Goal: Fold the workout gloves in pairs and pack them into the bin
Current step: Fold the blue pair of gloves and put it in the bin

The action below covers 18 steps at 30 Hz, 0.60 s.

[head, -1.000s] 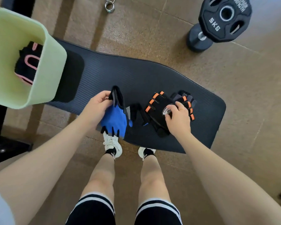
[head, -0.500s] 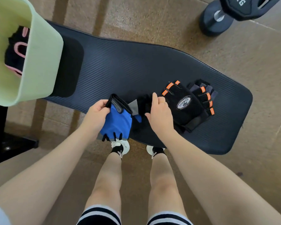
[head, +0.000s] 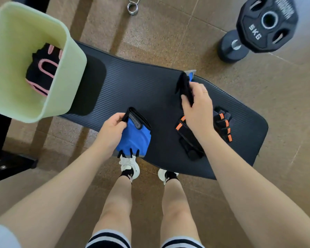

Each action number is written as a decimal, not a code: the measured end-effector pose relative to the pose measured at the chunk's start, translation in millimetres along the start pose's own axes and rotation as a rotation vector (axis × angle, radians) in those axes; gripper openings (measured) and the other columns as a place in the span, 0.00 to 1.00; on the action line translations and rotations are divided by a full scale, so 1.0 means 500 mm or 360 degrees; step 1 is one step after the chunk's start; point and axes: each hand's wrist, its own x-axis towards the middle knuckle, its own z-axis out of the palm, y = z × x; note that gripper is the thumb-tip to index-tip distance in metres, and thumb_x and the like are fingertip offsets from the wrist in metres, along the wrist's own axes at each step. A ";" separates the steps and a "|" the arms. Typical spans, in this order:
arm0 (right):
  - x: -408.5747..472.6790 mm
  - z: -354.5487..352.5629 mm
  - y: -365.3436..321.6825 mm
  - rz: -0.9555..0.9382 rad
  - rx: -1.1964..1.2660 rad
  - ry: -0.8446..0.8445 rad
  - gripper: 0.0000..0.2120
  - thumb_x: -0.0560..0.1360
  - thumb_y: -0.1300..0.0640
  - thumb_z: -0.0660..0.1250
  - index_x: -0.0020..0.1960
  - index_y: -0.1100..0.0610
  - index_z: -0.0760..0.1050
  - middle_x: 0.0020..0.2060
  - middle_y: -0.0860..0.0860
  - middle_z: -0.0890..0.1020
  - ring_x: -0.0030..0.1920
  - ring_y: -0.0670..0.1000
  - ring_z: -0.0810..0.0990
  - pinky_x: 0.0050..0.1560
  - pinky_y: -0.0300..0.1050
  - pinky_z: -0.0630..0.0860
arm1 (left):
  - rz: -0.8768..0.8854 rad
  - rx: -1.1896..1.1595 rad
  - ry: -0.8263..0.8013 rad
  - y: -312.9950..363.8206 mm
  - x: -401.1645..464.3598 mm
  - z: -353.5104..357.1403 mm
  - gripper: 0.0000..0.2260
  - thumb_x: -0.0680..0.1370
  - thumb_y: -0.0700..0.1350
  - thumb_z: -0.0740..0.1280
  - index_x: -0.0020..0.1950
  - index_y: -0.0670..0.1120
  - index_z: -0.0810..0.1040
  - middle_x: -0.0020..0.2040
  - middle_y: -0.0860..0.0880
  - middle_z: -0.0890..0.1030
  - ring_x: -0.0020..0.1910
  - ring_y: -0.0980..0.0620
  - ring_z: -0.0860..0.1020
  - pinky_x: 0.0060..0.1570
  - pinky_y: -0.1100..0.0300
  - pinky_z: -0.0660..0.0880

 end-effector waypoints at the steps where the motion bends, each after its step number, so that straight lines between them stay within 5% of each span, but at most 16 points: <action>1: -0.015 0.012 0.005 -0.0144 -0.0215 -0.0077 0.15 0.72 0.64 0.63 0.59 0.60 0.73 0.53 0.58 0.78 0.52 0.59 0.76 0.49 0.50 0.72 | 0.0021 0.0010 -0.0005 0.001 0.002 -0.002 0.15 0.76 0.36 0.55 0.44 0.53 0.76 0.44 0.49 0.80 0.45 0.49 0.77 0.46 0.55 0.73; 4: -0.073 0.081 0.043 -0.0294 -0.0766 -0.0744 0.18 0.73 0.64 0.62 0.63 0.59 0.70 0.58 0.58 0.74 0.55 0.62 0.74 0.49 0.53 0.74 | 0.0069 0.0062 -0.0042 -0.015 0.013 -0.012 0.17 0.75 0.33 0.55 0.41 0.54 0.75 0.41 0.51 0.79 0.42 0.51 0.75 0.43 0.58 0.72; 7: -0.107 0.120 0.064 -0.0065 -0.0820 -0.1239 0.22 0.77 0.58 0.61 0.70 0.59 0.62 0.69 0.56 0.64 0.62 0.60 0.71 0.56 0.53 0.73 | 0.0104 0.0108 -0.0074 -0.037 0.020 -0.023 0.18 0.75 0.31 0.55 0.41 0.54 0.75 0.40 0.52 0.78 0.39 0.55 0.75 0.40 0.64 0.72; 9: -0.105 0.114 0.059 0.0118 -0.0576 -0.1034 0.20 0.79 0.57 0.58 0.70 0.58 0.63 0.69 0.55 0.66 0.62 0.58 0.73 0.55 0.52 0.73 | 0.0115 0.0085 -0.0068 -0.044 0.021 -0.031 0.18 0.76 0.32 0.56 0.43 0.54 0.75 0.41 0.55 0.79 0.40 0.59 0.77 0.39 0.70 0.73; 12: -0.094 0.088 0.061 0.0299 -0.0375 -0.0648 0.16 0.79 0.57 0.56 0.66 0.58 0.68 0.66 0.54 0.71 0.59 0.56 0.76 0.54 0.50 0.72 | 0.0090 0.0041 -0.0015 -0.047 0.032 -0.037 0.14 0.78 0.36 0.57 0.47 0.55 0.75 0.47 0.52 0.80 0.46 0.56 0.77 0.44 0.64 0.74; 15: -0.092 0.088 0.071 -0.0021 -0.0453 -0.0841 0.17 0.79 0.57 0.58 0.66 0.57 0.69 0.66 0.54 0.71 0.61 0.57 0.74 0.56 0.51 0.72 | 0.0025 0.0074 0.0096 -0.039 0.061 -0.031 0.11 0.78 0.38 0.58 0.58 0.50 0.72 0.58 0.47 0.78 0.54 0.51 0.77 0.53 0.57 0.74; 18: -0.093 0.116 0.084 -0.0317 -0.0762 -0.1007 0.22 0.77 0.51 0.62 0.69 0.57 0.66 0.68 0.55 0.69 0.64 0.59 0.70 0.59 0.54 0.72 | 0.0253 0.0816 0.0422 -0.029 0.090 -0.018 0.20 0.76 0.40 0.62 0.68 0.45 0.65 0.67 0.43 0.71 0.65 0.44 0.69 0.63 0.51 0.65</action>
